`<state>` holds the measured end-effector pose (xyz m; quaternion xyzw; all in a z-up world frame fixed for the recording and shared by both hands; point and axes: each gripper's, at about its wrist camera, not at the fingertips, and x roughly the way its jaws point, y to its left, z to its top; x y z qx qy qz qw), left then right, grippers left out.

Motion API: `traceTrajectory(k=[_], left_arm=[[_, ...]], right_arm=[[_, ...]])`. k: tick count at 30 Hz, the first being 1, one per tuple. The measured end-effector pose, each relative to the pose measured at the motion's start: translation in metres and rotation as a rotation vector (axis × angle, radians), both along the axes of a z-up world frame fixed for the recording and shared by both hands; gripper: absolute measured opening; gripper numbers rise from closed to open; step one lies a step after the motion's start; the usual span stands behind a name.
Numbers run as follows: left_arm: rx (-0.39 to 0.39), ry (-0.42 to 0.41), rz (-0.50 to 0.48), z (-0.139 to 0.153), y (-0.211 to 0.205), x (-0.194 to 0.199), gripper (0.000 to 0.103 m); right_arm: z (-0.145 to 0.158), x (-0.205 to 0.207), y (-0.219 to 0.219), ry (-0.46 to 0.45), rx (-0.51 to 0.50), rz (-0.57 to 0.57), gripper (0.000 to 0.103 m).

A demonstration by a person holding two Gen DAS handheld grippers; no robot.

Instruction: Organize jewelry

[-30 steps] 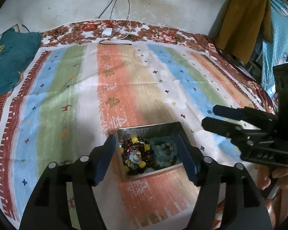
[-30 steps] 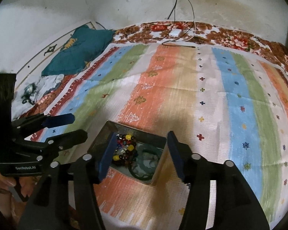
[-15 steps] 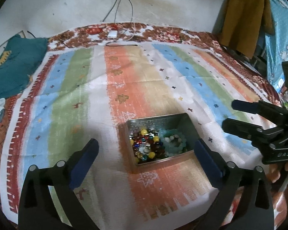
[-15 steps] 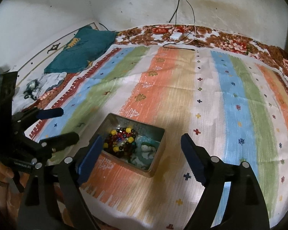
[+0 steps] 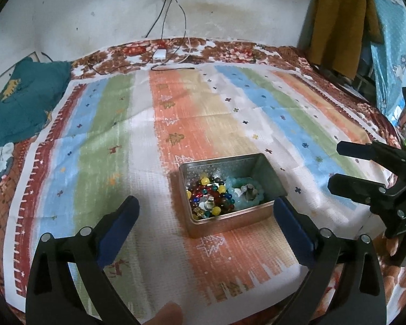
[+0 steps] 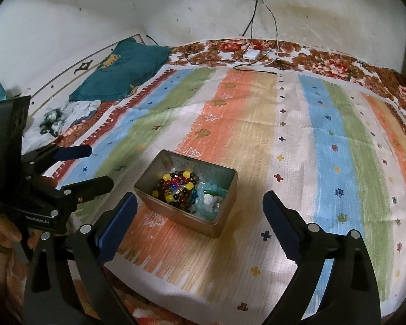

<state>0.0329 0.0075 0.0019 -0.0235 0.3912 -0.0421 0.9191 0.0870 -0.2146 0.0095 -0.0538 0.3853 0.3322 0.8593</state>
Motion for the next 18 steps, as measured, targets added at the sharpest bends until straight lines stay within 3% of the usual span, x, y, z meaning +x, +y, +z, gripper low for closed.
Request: traceTrajectory(k=[10,18], left_arm=[[0.033,-0.071,-0.006,0.0081,-0.0035,-0.0078,0.097],[0.023,-0.062,-0.017,0.006,-0.0031,-0.0079,0.097]], right_arm=[[-0.0018,-0.0008,-0.0089,0.012,0.025,-0.022,0.095],[-0.0023,-0.0025,-0.0097,0.01,0.033,-0.013,0.095]])
